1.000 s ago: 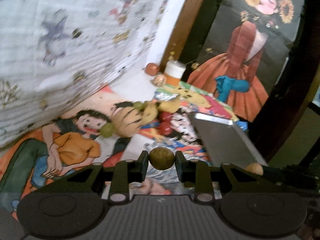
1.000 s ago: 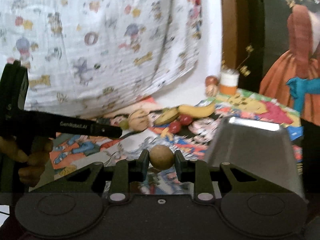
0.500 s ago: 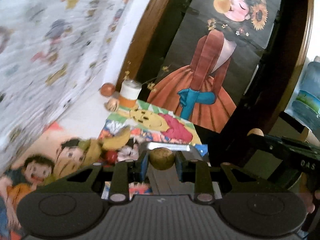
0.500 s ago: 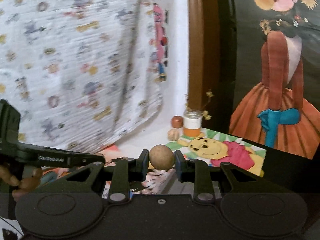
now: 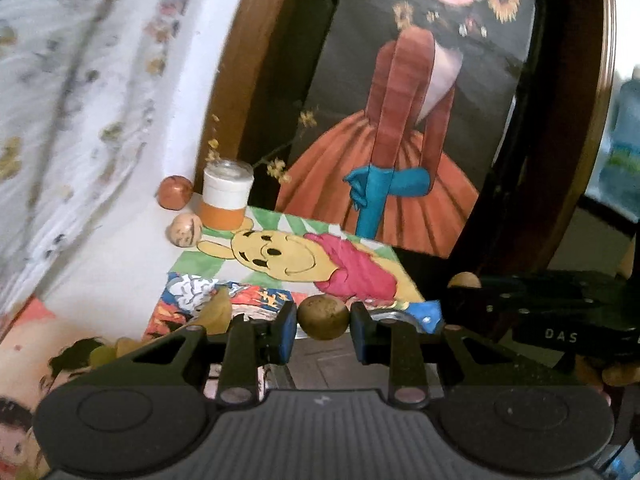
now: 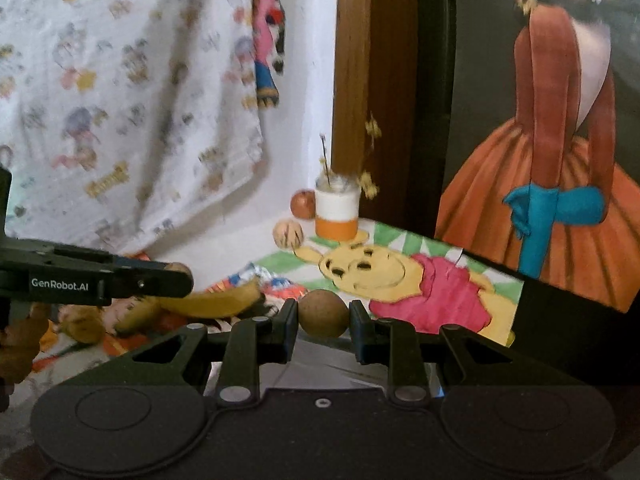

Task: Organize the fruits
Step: 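Carry the brown fruits over the steel tray with both tools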

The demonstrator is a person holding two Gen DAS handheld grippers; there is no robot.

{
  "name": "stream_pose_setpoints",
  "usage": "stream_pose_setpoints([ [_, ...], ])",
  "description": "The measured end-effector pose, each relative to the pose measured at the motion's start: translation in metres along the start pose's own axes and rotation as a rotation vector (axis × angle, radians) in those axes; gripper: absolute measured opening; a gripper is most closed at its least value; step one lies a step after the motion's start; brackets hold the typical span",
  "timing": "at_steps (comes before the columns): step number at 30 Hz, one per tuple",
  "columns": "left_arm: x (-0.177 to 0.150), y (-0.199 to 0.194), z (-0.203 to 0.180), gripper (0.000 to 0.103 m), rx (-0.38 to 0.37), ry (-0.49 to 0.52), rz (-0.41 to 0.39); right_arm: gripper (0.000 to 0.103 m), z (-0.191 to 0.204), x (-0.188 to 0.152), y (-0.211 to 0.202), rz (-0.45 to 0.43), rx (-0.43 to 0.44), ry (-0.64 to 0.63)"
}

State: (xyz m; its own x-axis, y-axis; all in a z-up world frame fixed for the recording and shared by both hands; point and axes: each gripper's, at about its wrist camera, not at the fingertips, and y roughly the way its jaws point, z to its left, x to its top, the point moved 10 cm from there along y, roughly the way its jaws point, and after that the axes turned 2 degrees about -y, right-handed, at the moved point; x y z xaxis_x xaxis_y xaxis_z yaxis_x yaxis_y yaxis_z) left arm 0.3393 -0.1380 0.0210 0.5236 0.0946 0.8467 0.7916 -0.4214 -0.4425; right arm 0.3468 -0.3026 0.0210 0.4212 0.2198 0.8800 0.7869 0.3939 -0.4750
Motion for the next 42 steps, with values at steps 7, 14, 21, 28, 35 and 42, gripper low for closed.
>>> stream_pose_setpoints([
  [7,-0.026,0.058,0.006,0.032,-0.012,0.061,0.095,0.029,-0.018,-0.036,0.056,0.09,0.023,0.0],
  [14,-0.048,0.091,0.005,0.032,-0.048,0.086,0.18,0.029,-0.037,-0.057,0.082,0.185,0.024,0.036],
  [21,-0.058,0.103,0.004,0.032,-0.043,0.117,0.214,0.029,-0.043,-0.068,0.09,0.215,0.006,0.055],
  [28,-0.061,0.108,0.009,0.032,-0.047,0.085,0.241,0.03,-0.042,-0.068,0.092,0.196,0.004,0.066],
  [35,-0.059,0.1,0.008,0.032,-0.056,0.059,0.235,0.037,-0.043,-0.064,0.076,0.172,-0.019,0.078],
  [42,-0.042,0.067,0.008,0.06,-0.06,-0.004,0.177,0.052,-0.035,-0.046,0.036,0.101,-0.055,0.101],
])
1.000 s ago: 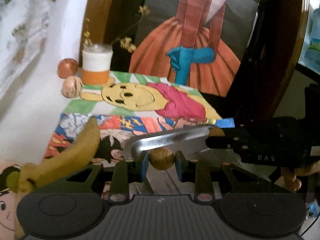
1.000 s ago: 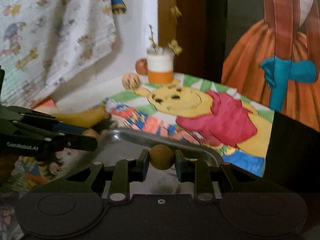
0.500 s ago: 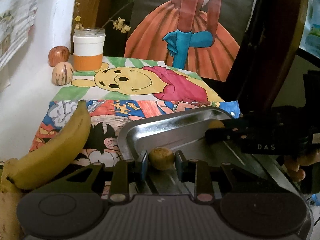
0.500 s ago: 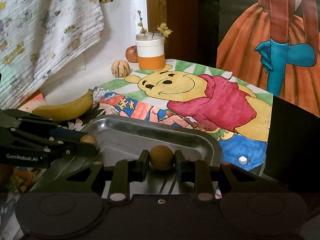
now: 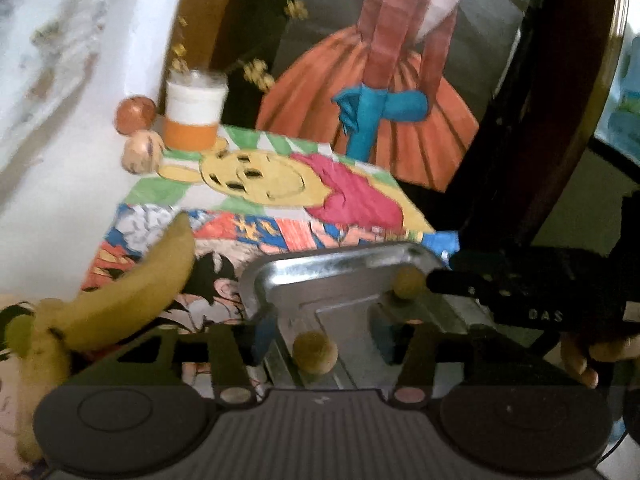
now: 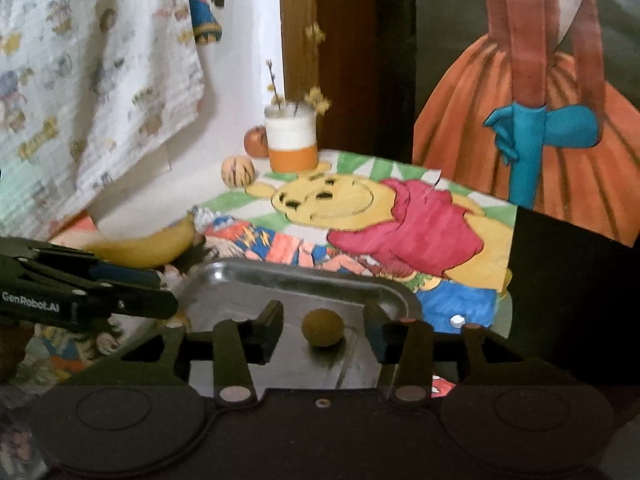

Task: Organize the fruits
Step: 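Carry the brown fruits over the steel tray with both tools, then open both tools to drop the brown fruits onto the tray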

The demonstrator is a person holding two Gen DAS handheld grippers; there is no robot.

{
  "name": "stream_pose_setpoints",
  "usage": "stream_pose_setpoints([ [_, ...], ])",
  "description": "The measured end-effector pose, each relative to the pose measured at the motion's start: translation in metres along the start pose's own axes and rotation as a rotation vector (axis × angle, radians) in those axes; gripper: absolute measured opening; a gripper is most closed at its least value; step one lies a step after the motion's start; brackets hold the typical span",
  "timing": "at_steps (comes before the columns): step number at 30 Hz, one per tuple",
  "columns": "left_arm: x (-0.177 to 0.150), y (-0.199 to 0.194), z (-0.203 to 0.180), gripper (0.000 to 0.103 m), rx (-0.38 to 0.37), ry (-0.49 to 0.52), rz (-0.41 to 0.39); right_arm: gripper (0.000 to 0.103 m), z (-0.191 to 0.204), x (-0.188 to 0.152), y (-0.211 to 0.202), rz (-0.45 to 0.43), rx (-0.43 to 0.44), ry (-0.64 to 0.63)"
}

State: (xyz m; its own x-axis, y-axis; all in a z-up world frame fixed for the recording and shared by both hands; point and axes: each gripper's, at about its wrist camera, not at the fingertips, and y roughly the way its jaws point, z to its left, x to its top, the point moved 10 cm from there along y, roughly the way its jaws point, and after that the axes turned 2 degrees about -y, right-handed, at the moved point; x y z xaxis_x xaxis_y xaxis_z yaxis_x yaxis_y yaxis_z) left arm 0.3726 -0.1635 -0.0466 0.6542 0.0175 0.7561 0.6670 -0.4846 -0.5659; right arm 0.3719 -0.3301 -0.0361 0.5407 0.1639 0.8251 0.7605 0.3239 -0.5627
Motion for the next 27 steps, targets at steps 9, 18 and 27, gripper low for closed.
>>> stream_pose_setpoints([
  [9,0.009,-0.082,-0.006,0.096,0.058,-0.033,-0.153,0.08,0.034,0.008,-0.075,-0.09,-0.01,-0.005],
  [18,-0.007,-0.155,-0.013,0.103,0.066,-0.077,-0.243,0.102,0.082,0.006,-0.146,-0.189,-0.004,-0.018],
  [27,-0.053,-0.222,-0.014,0.103,0.262,0.014,-0.278,0.102,0.133,-0.036,-0.181,-0.216,0.012,0.101],
])
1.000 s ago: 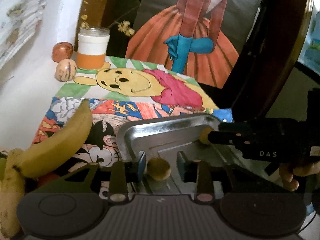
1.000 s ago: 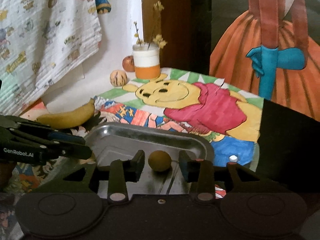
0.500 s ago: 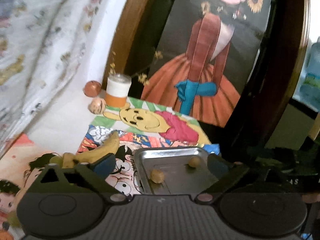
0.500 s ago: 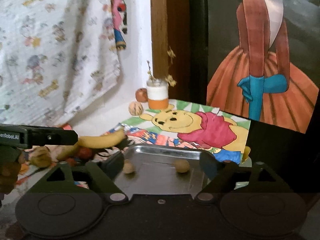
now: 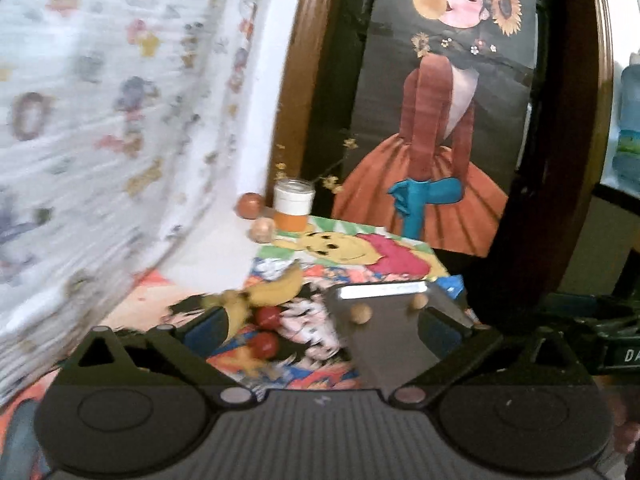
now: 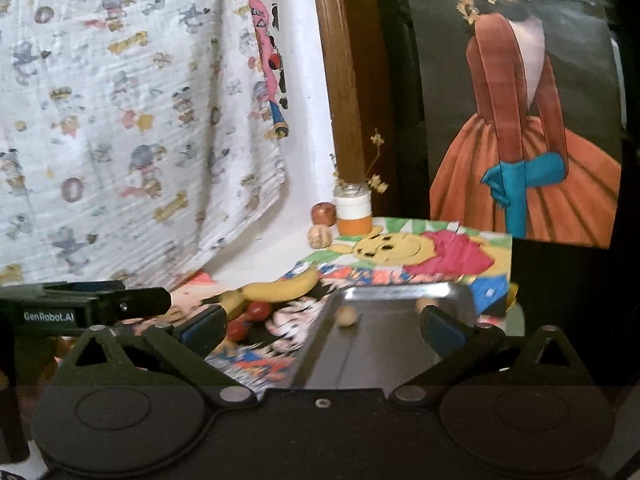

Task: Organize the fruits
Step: 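Open both tools to drop the brown fruits onto the tray, then move both tools back toward the fruit pile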

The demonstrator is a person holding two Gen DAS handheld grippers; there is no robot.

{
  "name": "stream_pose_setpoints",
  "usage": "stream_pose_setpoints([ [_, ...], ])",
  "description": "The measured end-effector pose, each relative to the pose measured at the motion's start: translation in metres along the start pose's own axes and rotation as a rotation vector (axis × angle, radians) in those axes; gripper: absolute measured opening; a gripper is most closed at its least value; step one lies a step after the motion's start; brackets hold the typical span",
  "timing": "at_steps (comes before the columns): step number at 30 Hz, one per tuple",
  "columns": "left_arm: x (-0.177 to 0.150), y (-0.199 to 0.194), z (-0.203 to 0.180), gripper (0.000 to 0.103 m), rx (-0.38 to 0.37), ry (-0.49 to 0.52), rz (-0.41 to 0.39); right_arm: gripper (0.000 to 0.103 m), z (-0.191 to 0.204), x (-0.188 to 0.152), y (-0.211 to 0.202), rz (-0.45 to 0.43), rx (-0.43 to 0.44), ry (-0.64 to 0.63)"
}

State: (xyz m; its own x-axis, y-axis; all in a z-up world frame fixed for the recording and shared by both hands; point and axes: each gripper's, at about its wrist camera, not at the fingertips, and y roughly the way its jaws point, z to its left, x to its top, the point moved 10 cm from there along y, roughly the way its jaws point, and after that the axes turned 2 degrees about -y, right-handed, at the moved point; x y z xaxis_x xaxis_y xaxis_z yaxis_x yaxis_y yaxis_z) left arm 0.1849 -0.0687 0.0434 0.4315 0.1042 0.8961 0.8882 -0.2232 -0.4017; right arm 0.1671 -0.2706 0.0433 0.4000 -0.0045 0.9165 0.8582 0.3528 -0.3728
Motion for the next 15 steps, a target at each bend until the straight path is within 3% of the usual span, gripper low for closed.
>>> stream_pose_setpoints([
  [4,-0.02,-0.027,0.024,0.103,0.036,-0.065,0.004,0.102,0.02,-0.018,-0.015,-0.011,-0.027,-0.008],
  [9,-0.043,-0.046,0.05,0.103,0.085,-0.046,0.017,0.102,0.038,-0.039,-0.023,-0.011,-0.073,-0.014],
  [15,-0.068,-0.058,0.075,0.103,0.123,-0.063,0.055,0.102,0.058,-0.07,-0.017,0.07,-0.087,-0.066],
])
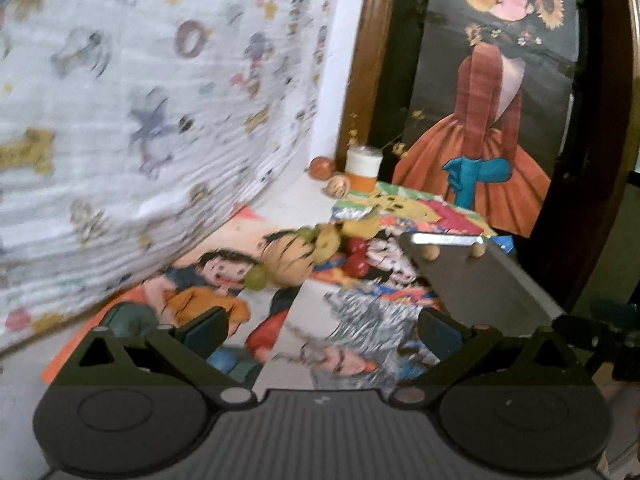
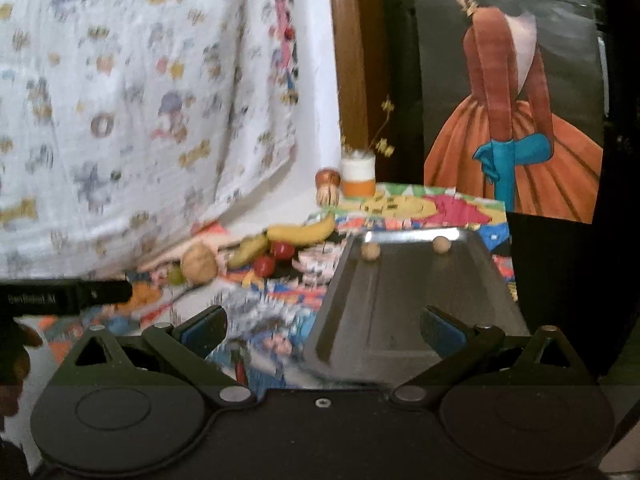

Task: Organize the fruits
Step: 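Move both tools back toward the fruit pile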

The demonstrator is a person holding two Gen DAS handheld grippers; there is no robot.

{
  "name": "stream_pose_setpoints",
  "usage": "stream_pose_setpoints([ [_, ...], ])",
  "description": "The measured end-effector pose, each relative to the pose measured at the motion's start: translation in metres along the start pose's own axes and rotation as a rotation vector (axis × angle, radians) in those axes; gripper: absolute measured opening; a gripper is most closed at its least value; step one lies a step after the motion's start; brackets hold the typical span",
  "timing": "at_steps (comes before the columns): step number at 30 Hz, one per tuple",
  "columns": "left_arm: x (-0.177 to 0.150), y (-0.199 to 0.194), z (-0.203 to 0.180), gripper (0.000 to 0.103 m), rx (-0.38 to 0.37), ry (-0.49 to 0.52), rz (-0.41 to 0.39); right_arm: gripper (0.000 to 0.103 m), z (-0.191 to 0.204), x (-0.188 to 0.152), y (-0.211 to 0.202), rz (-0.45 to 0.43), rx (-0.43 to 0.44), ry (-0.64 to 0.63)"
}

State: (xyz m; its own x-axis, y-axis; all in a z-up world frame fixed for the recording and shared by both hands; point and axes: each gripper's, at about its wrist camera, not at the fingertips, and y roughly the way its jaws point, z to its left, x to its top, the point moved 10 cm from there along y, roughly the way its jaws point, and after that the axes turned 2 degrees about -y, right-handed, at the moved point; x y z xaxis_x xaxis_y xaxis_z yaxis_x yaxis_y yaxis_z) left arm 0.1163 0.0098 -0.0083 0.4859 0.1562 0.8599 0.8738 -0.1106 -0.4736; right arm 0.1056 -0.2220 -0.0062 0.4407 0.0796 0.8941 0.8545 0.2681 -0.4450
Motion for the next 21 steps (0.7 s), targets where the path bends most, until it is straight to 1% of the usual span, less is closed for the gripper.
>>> stream_pose_setpoints([
  [5,-0.012,0.002,0.016,0.103,0.025,-0.007,0.039,0.102,0.017,-0.018,0.011,0.069,-0.008,-0.085],
  [10,-0.023,0.006,0.022,0.103,0.042,0.027,0.069,0.103,0.027,-0.027,0.021,0.11,0.006,-0.098],
  [13,-0.028,0.009,0.023,0.103,0.042,0.026,0.08,0.102,0.032,-0.029,0.028,0.131,0.016,-0.108],
  [15,-0.028,0.012,0.025,0.103,0.035,0.021,0.083,0.102,0.036,-0.026,0.033,0.14,0.035,-0.133],
  [17,-0.025,0.015,0.027,0.103,0.027,0.025,0.086,0.102,0.041,-0.015,0.039,0.137,0.06,-0.196],
  [21,-0.009,0.026,0.03,0.103,0.036,0.08,0.067,0.102,0.047,0.017,0.052,0.1,0.047,-0.38],
])
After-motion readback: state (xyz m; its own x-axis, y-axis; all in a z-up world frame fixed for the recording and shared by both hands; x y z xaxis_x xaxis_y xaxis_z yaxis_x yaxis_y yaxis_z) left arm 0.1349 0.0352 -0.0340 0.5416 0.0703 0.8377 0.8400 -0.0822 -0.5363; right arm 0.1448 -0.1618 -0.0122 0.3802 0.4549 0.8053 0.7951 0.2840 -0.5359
